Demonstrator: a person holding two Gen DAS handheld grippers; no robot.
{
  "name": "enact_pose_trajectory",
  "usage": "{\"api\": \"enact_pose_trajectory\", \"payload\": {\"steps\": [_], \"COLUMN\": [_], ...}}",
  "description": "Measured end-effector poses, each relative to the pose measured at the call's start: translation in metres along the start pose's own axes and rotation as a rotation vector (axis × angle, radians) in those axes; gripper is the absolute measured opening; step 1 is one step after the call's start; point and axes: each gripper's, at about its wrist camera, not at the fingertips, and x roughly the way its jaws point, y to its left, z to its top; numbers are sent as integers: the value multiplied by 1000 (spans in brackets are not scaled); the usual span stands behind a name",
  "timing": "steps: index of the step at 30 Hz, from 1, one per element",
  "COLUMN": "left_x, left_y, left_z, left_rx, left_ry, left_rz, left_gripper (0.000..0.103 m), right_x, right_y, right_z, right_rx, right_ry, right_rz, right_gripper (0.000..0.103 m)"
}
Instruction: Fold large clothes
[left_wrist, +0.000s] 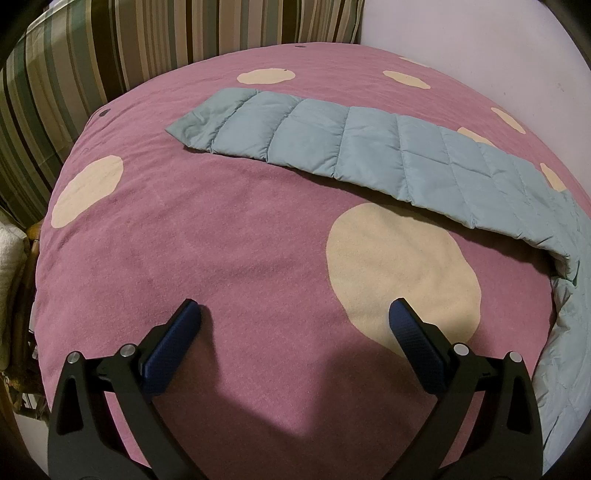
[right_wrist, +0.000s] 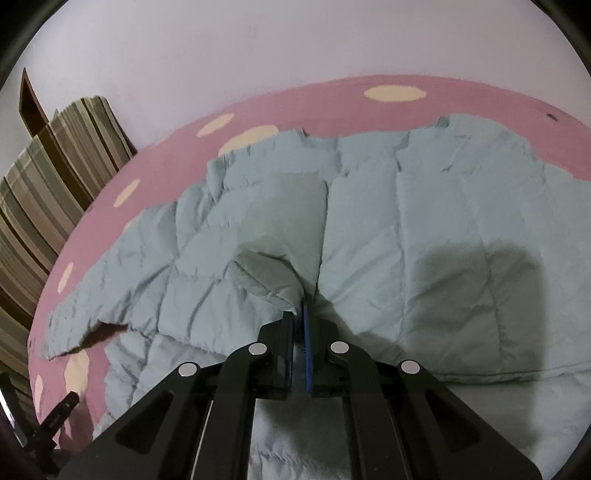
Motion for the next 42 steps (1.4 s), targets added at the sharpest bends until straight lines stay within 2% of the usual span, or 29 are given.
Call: {"api": "enact_pose_trajectory", "payload": {"steps": [5,6,8,9,10,11,17,21,25,27,31,32,37,42], "left_x": [0,0,0,0,0,0,0,0,0,0,0,0,0,0], "left_y": [0,0,0,0,0,0,0,0,0,0,1,1,2,2], "left_z": [0,0,0,0,0,0,0,0,0,0,-1,-1,-2,-2], "left_rx": [0,0,0,0,0,0,0,0,0,0,3,4,7,8], "left_ry": [0,0,0,0,0,0,0,0,0,1,1,1,2,1], "left_rz": [0,0,0,0,0,0,0,0,0,1,4,4,8,7], "left_gripper": [101,101,101,101,101,101,101,101,101,101,101,101,101,101], "right_x": [7,6,3,1,-1,-5,-38,-73,-103,-110,-102,-97,-63,-66], "right_y": [-1,1,3,5,7,12,27,3,-64,-113,-172,-179,-200,-197], "right_z": [-3,-3,-3,-4,-6,-8,-15,-9,6,14,16,15,2,8], "right_rx": [-22,-29,-46,-54,-59,-70,-133,-102,-8,91,147,147,151,150], "right_ry": [31,29,28,27,24,17,-19,-90,-147,-152,-135,-123,-45,-62], "right_rz": [-18,-19,-9,6,16,30,83,62,-51,-128,-316,-340,-364,-362], "right_gripper": [7,10,26,45,57,59,58,48,46,45,45,45,45,45]}}
